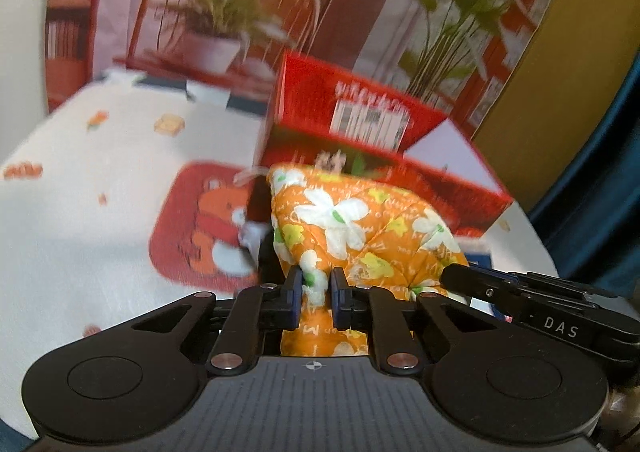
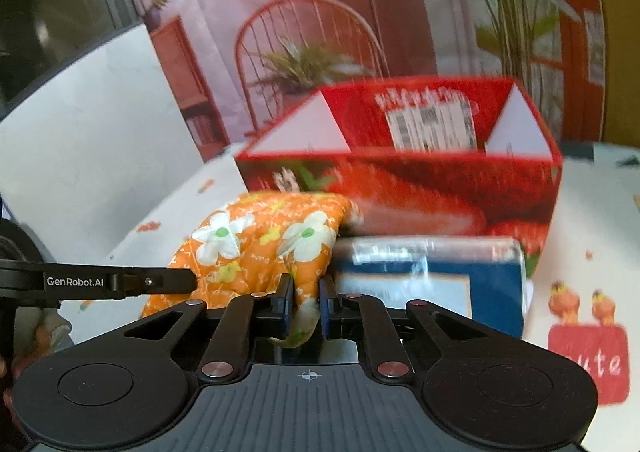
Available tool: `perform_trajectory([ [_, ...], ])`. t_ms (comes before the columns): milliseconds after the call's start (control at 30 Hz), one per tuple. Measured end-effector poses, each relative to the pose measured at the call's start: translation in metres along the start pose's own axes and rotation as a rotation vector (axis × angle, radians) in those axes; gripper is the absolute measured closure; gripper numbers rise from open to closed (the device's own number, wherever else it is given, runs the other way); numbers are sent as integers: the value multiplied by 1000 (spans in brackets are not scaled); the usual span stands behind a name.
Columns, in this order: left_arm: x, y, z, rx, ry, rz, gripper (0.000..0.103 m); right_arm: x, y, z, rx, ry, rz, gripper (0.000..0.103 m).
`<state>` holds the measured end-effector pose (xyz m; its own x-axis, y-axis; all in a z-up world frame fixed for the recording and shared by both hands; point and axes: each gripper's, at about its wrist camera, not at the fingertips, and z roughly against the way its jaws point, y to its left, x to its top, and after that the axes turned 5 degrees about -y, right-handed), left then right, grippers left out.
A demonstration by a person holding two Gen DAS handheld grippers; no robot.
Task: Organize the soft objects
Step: 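Carry the orange pouch with the right tool into the red box and release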
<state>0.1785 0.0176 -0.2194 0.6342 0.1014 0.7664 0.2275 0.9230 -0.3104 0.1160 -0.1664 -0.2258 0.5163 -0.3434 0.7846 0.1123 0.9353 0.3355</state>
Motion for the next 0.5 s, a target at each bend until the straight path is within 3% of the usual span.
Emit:
perform_trajectory([
  [500, 47, -33, 46, -22, -200, -131, 88, 55, 21, 33, 41, -173, 61, 91],
])
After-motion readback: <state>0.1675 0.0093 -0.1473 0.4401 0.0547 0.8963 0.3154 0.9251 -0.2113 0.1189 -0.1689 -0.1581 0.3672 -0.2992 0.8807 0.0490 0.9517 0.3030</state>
